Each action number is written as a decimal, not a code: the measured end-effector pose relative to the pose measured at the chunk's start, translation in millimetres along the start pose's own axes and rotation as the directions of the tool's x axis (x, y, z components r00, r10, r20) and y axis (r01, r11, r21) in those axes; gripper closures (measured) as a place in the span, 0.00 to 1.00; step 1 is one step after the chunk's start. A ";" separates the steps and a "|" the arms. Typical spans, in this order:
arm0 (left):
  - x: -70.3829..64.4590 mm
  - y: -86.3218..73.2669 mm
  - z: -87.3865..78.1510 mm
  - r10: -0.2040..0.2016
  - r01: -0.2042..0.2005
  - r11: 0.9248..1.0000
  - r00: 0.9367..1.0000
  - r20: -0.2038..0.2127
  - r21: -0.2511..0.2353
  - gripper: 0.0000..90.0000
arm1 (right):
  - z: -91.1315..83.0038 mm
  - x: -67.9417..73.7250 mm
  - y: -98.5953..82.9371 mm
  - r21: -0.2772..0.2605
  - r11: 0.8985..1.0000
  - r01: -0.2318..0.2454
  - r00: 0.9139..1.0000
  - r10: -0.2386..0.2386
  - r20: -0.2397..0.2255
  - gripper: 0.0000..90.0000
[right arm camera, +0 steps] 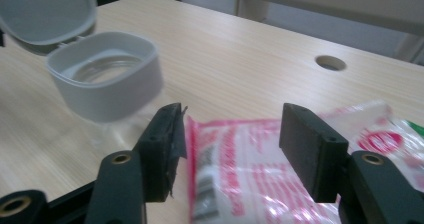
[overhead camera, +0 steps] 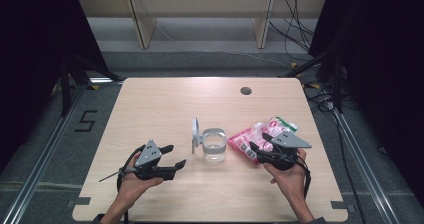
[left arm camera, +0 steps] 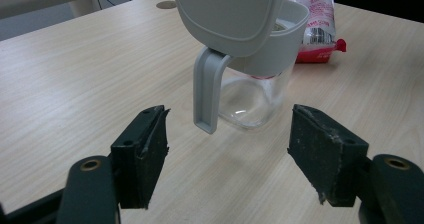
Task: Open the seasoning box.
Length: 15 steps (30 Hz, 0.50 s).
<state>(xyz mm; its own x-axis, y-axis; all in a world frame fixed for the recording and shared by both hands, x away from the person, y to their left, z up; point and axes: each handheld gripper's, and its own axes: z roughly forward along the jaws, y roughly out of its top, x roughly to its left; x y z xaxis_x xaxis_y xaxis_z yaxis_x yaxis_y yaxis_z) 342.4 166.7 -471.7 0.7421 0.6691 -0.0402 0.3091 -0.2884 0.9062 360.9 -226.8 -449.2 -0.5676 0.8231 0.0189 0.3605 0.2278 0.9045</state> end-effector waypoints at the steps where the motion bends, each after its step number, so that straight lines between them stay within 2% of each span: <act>1: 0.2 -0.4 0.3 0.006 -0.006 1.000 1.000 0.004 0.003 0.34 | -3.5 -3.0 -2.1 0.014 1.000 -0.009 1.000 0.009 0.021 0.46; 3: 0.6 -1.2 0.8 0.003 -0.003 1.000 1.000 0.002 0.005 0.33 | -7.9 -10.5 -6.2 0.009 1.000 -0.020 0.999 0.020 0.032 0.44; 4: 0.7 -1.3 0.9 0.001 -0.001 1.000 1.000 0.004 0.005 0.33 | -10.7 -12.2 -9.0 0.012 0.998 -0.054 0.997 0.053 0.055 0.42; 5: 1.0 -1.6 1.1 -0.003 0.003 1.000 1.000 0.002 0.004 0.33 | -12.0 -14.4 -10.3 0.011 0.998 -0.063 0.996 0.062 0.062 0.42; 6: 0.7 -1.7 1.0 -0.010 0.010 1.000 1.000 -0.004 0.006 0.33 | -14.8 -20.3 -12.2 0.011 0.999 -0.042 0.997 0.041 0.067 0.42; 9: 2.4 -2.0 1.0 0.014 -0.013 1.000 1.000 -0.005 0.013 0.32 | -18.2 -22.9 -17.3 0.008 0.997 -0.075 0.993 0.074 0.088 0.38; 10: 1.1 -2.8 1.1 -0.007 0.007 1.000 1.000 -0.007 0.014 0.32 | -19.1 -24.7 -18.2 0.019 0.997 -0.073 0.994 0.071 0.088 0.38; 11: 0.5 -3.2 1.1 -0.008 0.009 1.000 1.000 -0.007 0.012 0.32 | -19.4 -27.5 -19.7 0.018 0.998 -0.060 0.995 0.058 0.083 0.38; 13: -0.3 -3.7 1.3 -0.012 0.012 1.000 1.000 -0.002 0.014 0.32 | -22.1 -28.1 -22.2 0.035 0.995 -0.090 0.992 0.087 0.097 0.38; 14: -0.4 -3.7 1.1 -0.012 0.012 1.000 1.000 -0.002 0.015 0.32 | -21.4 -30.3 -25.0 0.021 0.995 -0.101 0.990 0.098 0.100 0.38; 15: -0.3 -3.7 1.3 -0.012 0.013 1.000 1.000 -0.001 0.014 0.32 | -23.1 -32.7 -25.5 0.027 0.996 -0.087 0.992 0.084 0.098 0.38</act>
<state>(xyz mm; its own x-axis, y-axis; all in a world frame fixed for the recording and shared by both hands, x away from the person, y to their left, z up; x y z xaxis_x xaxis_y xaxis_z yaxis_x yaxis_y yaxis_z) 341.8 166.7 -475.6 0.7373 0.6736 -0.0509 0.3265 -0.2894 0.8998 353.2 -271.5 -463.0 -0.4602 0.8862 0.0528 0.4284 0.1696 0.8875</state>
